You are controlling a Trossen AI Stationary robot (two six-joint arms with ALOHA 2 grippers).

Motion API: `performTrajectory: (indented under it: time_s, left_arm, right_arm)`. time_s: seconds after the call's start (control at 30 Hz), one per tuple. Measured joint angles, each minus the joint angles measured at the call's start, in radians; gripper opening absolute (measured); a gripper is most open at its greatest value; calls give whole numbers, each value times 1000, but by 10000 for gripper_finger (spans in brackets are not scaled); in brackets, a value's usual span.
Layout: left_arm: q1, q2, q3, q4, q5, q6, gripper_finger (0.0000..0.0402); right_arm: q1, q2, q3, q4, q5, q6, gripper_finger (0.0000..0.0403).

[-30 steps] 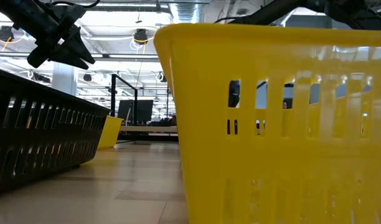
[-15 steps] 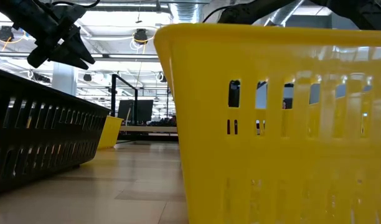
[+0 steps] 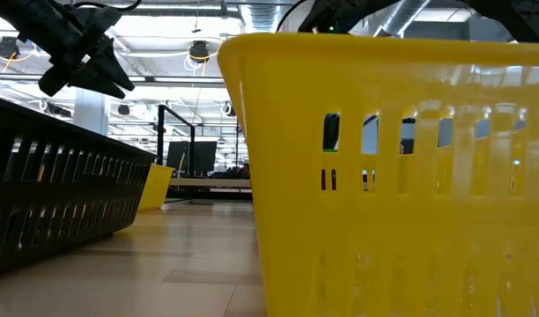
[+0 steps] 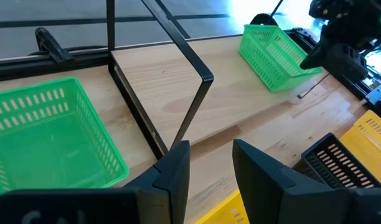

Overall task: Stack baskets on shelf by color
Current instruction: Put the top right green bin on the shelf, then put the top right yellow bin on the shelf

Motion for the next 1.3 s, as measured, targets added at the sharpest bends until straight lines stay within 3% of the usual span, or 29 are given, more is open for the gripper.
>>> performTrajectory:
  time_s: [1.3]
  left_arm:
    - [0,0,0,-20,0,-6,110]
  right_arm:
    - [-23,-32,-81,5,54,-124,0]
